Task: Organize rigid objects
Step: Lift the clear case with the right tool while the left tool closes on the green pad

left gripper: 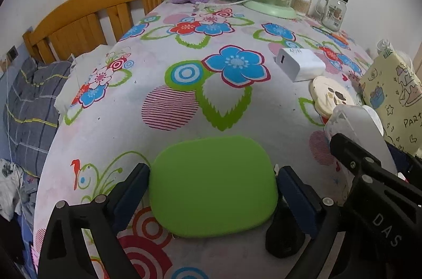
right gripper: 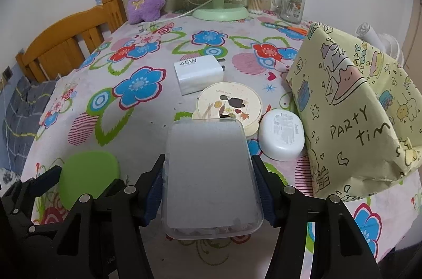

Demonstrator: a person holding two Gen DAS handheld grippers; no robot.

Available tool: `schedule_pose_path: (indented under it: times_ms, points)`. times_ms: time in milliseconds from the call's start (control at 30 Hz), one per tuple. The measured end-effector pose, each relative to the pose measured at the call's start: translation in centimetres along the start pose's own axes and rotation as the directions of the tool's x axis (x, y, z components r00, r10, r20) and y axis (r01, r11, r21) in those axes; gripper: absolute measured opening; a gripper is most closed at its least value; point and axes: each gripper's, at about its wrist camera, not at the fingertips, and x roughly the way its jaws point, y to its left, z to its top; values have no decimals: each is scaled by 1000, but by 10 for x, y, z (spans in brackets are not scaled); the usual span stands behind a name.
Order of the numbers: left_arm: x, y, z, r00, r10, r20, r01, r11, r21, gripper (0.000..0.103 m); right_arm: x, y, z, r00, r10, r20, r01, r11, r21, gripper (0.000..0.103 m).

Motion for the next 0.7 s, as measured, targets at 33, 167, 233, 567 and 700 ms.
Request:
schedule_pose_path:
  times_ms: [33,167,233,567,700]
  points:
    - [0,0,0,1000,5,-1,-5,1000,-2,96,1,0,0,1000,2,-1,-2,1000,-1,64]
    - [-1,-1,0,1000,0,-6,0,1000,-2,95,3,1,1,1000,19,-12,-19,1000,2,64]
    - [-1,-1,1,1000,5,-6,-5,1000,-1,95,3,1,1,1000,17,-11,-17,1000,0,64]
    - [-13,-10,6,1000,6,18,-7,1000,13,95,-9,-8,4,999,30,15,-30,999,12,64]
    - [-20,-15,7,999,13,31,-13,1000,20,95,-18,-12,5,999,36,30,-37,999,19,64]
